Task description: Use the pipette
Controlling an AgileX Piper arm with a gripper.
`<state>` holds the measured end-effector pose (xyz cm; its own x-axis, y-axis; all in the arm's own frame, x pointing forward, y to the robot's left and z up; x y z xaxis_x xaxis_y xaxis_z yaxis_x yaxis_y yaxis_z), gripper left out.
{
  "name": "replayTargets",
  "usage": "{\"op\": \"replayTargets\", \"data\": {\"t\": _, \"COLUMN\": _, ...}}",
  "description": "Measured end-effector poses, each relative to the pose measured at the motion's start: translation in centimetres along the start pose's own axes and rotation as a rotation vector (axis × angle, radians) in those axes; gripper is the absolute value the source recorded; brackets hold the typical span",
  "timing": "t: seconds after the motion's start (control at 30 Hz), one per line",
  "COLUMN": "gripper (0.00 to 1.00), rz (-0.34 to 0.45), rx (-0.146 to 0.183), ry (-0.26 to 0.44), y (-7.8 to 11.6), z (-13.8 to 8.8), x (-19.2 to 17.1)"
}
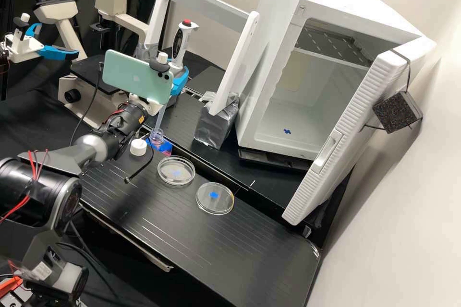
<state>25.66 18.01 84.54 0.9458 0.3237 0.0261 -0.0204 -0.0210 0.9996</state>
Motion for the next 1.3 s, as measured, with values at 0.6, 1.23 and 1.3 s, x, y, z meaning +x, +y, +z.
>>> {"op": "replayTargets", "data": {"t": 0.6, "gripper": 0.00, "rz": 0.075, "rx": -0.019, "ry": 0.070, "y": -2.5, "z": 1.4, "x": -2.3}}
{"op": "replayTargets", "data": {"t": 1.23, "gripper": 0.00, "rz": 0.029, "rx": -0.031, "ry": -0.003, "y": -5.3, "z": 3.0, "x": -2.2}}
{"op": "replayTargets", "data": {"t": 1.3, "gripper": 0.00, "rz": 0.028, "rx": -0.032, "ry": -0.004, "y": -5.3, "z": 3.1, "x": -2.2}}
